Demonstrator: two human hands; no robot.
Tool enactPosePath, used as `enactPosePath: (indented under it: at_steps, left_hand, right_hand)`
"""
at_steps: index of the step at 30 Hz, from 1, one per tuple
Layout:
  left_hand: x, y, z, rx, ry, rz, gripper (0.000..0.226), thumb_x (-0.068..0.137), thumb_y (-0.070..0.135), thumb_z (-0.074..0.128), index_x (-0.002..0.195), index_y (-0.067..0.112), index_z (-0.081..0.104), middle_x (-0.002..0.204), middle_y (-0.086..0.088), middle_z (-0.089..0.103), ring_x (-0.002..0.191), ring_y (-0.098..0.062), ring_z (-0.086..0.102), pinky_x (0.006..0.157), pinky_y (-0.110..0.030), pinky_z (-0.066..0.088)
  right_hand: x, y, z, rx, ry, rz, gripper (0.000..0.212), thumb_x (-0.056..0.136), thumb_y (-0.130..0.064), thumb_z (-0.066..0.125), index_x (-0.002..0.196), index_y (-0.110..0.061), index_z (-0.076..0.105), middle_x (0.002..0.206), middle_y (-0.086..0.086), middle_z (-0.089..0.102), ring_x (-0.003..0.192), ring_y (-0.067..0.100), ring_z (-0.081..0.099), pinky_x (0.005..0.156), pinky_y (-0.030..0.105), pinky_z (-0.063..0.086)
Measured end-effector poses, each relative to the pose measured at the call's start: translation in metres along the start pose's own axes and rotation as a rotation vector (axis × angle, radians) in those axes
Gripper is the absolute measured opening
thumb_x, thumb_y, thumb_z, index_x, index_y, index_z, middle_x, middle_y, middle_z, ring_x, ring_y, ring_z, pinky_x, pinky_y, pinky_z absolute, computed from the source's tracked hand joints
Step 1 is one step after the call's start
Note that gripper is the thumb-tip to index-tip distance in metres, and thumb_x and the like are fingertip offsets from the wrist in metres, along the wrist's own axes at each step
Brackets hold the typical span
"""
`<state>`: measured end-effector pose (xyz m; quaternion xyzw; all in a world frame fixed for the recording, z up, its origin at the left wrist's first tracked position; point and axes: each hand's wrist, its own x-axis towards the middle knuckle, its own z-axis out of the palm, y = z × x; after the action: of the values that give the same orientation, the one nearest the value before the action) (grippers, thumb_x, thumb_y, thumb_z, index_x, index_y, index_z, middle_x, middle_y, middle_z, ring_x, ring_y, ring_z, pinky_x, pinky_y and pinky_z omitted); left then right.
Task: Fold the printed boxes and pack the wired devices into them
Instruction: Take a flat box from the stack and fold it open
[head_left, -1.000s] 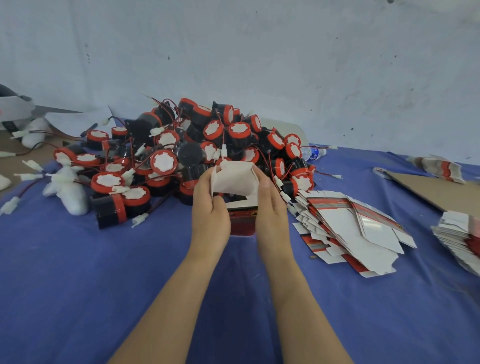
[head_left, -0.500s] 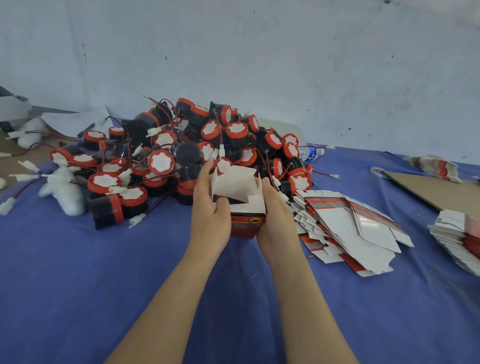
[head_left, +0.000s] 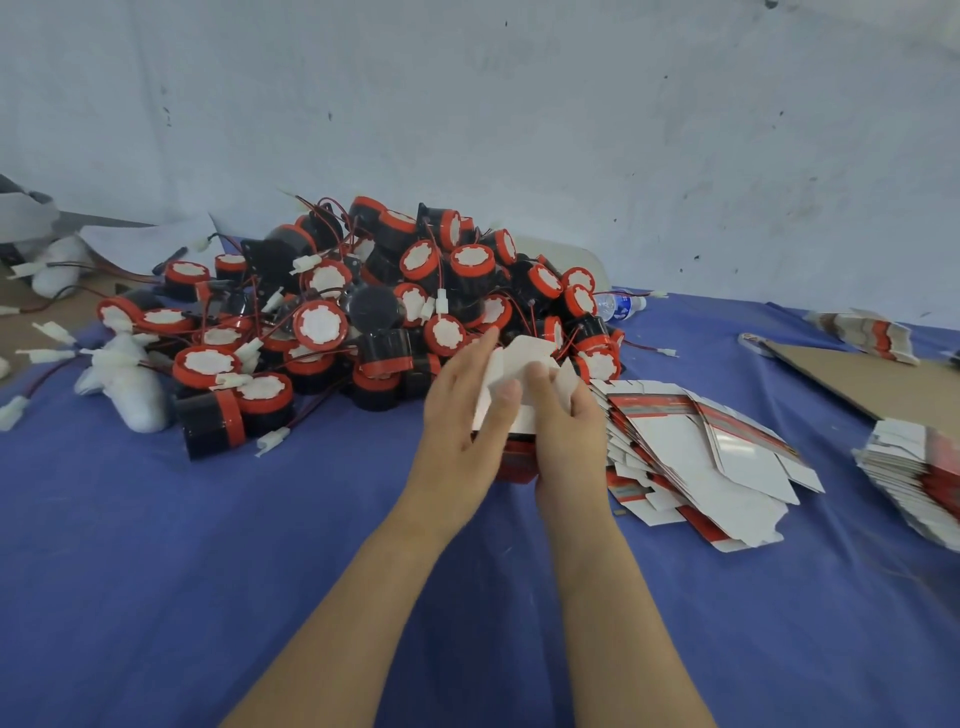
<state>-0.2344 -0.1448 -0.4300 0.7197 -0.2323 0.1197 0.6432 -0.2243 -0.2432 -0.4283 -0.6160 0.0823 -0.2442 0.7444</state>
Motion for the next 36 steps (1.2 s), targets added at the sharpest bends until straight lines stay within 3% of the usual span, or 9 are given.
enactPosePath:
  at_steps: [3, 9, 14, 17, 22, 26, 30, 33, 36]
  left_hand:
    - [0.001, 0.003, 0.003, -0.125, 0.043, -0.094, 0.031, 0.094, 0.060, 0.025, 0.119, 0.058, 0.045, 0.141, 0.016, 0.043, 0.131, -0.003, 0.040, 0.112, -0.037, 0.036]
    - [0.001, -0.005, 0.003, -0.122, 0.226, -0.114, 0.034, 0.097, 0.010, 0.047, 0.117, 0.037, 0.048, 0.114, 0.013, 0.057, 0.100, 0.002, 0.057, 0.075, -0.013, 0.050]
    - [0.007, -0.009, -0.009, -0.209, 0.327, -0.209, 0.043, 0.092, 0.000, 0.042, 0.104, 0.041, 0.051, 0.100, 0.017, 0.058, 0.077, 0.016, 0.056, 0.055, -0.006, 0.044]
    - [0.008, -0.010, -0.013, -0.181, 0.330, -0.183, 0.045, 0.090, -0.002, 0.042, 0.104, 0.039, 0.053, 0.101, 0.015, 0.059, 0.081, 0.011, 0.057, 0.056, -0.007, 0.045]
    - [0.007, -0.012, -0.011, -0.049, 0.243, -0.109, 0.048, 0.089, -0.006, 0.043, 0.116, 0.032, 0.053, 0.121, 0.008, 0.058, 0.110, -0.010, 0.054, 0.084, -0.023, 0.051]
    - [0.008, -0.012, -0.014, -0.068, 0.244, -0.116, 0.044, 0.091, -0.003, 0.043, 0.116, 0.032, 0.053, 0.114, 0.011, 0.059, 0.100, -0.002, 0.056, 0.069, -0.009, 0.047]
    - [0.011, -0.012, -0.020, -0.197, 0.325, -0.144, 0.035, 0.093, 0.003, 0.038, 0.100, 0.029, 0.061, 0.094, 0.013, 0.064, 0.075, 0.007, 0.059, 0.055, -0.010, 0.046]
    - [0.010, -0.008, -0.021, -0.232, 0.398, -0.142, 0.033, 0.100, 0.015, 0.033, 0.096, 0.032, 0.060, 0.087, 0.011, 0.067, 0.074, 0.002, 0.062, 0.059, -0.013, 0.048]
    - [0.009, -0.006, -0.020, -0.180, 0.474, -0.117, 0.032, 0.105, 0.027, 0.025, 0.100, 0.037, 0.056, 0.089, 0.012, 0.068, 0.081, -0.003, 0.063, 0.072, -0.024, 0.052]
  right_hand:
    - [0.001, 0.000, -0.002, -0.051, 0.036, 0.018, 0.009, 0.091, -0.032, 0.061, 0.085, -0.026, 0.065, 0.094, 0.003, 0.069, 0.095, 0.025, 0.066, 0.083, 0.046, 0.055]
    - [-0.005, 0.001, 0.005, -0.099, -0.067, -0.102, 0.008, 0.091, -0.029, 0.062, 0.085, -0.028, 0.067, 0.078, -0.015, 0.068, 0.073, 0.000, 0.063, 0.062, 0.019, 0.050]
    - [-0.005, -0.006, 0.006, 0.063, -0.321, 0.113, 0.055, 0.078, -0.074, 0.045, 0.111, -0.037, 0.069, 0.114, -0.007, 0.069, 0.109, 0.014, 0.064, 0.090, 0.035, 0.052]
    - [-0.004, -0.003, 0.006, 0.030, -0.287, 0.135, 0.024, 0.092, -0.041, 0.056, 0.112, -0.037, 0.069, 0.123, -0.002, 0.064, 0.114, 0.019, 0.061, 0.091, 0.039, 0.053]
    - [-0.003, 0.005, 0.004, -0.034, -0.297, 0.102, 0.047, 0.089, 0.004, 0.046, 0.125, -0.024, 0.058, 0.116, 0.005, 0.067, 0.108, 0.028, 0.062, 0.088, 0.042, 0.052]
    - [-0.006, 0.004, 0.007, -0.127, -0.241, -0.032, 0.048, 0.089, 0.003, 0.046, 0.113, -0.037, 0.058, 0.118, -0.002, 0.064, 0.106, 0.018, 0.061, 0.088, 0.038, 0.054]
    - [-0.010, 0.003, 0.006, -0.061, -0.443, -0.091, 0.025, 0.089, -0.015, 0.051, 0.097, -0.031, 0.069, 0.106, -0.002, 0.067, 0.096, 0.015, 0.061, 0.078, 0.029, 0.053]
    - [-0.011, -0.001, 0.004, 0.029, -0.539, 0.008, 0.024, 0.087, -0.044, 0.056, 0.094, -0.026, 0.069, 0.101, 0.003, 0.067, 0.093, 0.018, 0.061, 0.081, 0.034, 0.051]
    - [-0.011, -0.001, 0.005, -0.104, -0.558, 0.004, 0.005, 0.087, -0.030, 0.062, 0.090, -0.031, 0.066, 0.093, -0.011, 0.065, 0.088, 0.014, 0.060, 0.073, 0.029, 0.051]
